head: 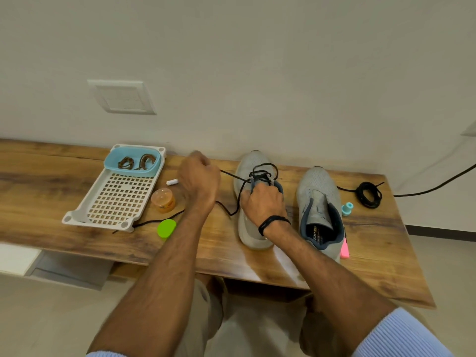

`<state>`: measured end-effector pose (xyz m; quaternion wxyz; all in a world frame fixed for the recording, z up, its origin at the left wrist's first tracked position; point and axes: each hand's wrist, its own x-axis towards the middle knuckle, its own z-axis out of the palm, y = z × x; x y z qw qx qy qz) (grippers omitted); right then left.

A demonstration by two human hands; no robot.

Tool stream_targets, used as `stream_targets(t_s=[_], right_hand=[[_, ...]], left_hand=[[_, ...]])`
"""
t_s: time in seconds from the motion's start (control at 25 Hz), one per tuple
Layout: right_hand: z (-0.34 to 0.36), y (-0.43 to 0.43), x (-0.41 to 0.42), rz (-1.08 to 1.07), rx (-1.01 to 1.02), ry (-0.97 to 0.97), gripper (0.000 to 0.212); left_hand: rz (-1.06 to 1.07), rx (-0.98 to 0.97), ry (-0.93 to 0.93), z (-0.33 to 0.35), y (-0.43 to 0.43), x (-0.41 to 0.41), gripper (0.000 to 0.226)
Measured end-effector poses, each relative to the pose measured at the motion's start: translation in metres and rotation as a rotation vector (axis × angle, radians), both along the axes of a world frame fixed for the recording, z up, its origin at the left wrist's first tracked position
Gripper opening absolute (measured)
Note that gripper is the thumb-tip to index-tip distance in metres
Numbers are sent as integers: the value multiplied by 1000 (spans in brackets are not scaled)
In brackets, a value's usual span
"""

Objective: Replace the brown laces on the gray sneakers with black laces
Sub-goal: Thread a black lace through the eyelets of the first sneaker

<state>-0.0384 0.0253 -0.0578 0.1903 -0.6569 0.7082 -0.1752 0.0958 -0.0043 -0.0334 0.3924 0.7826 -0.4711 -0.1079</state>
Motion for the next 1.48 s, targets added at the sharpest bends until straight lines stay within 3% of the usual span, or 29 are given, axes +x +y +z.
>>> stream_targets(t_s=[0.08,0.12,0.24,0.36,0.48,0.56,0.64,0.72,0.8,1.0,1.2,1.32,1.48], right_hand=[[0,-2,-2,-8,19,-8,24],[0,-1,-2,-6,25,-12,24],[-1,-1,-2,-1,11,-22,25],[-4,-1,-2,26,0,-16,29],[-6,-2,0,33,-36,-12,34],[-8,-2,0,52,-38,3,26],[-8,-3,0,65,-33,15,22],[-7,-4,-1,50,-40,16,26],[-5,-3,-1,36,-37,18,33],[0,-4,-1,-14,3,-9,35],[2,-4,-2,-64,54,-49,36],[1,-5,-2,-47,72,-52,35],[7,-10,-11,10,123,-57,38]], left_hand=[[260,-66,-32,7,5,12,24],[278,5,-97,7,6,15,29],[-38,243,-251,2,6,4,52],[-411,152,-243,-7,2,-17,73],[-542,17,-209,-4,0,-30,103],[-683,30,-196,-8,-1,-33,97],[-764,121,-222,-14,-4,-31,70],[-695,197,-224,-18,-7,-26,40],[-619,271,-208,-16,-6,-23,27],[-416,344,-321,-6,2,-27,25],[-193,449,-295,0,6,-24,25],[-256,531,-273,2,8,-26,24],[-466,598,-77,-2,6,-23,34]])
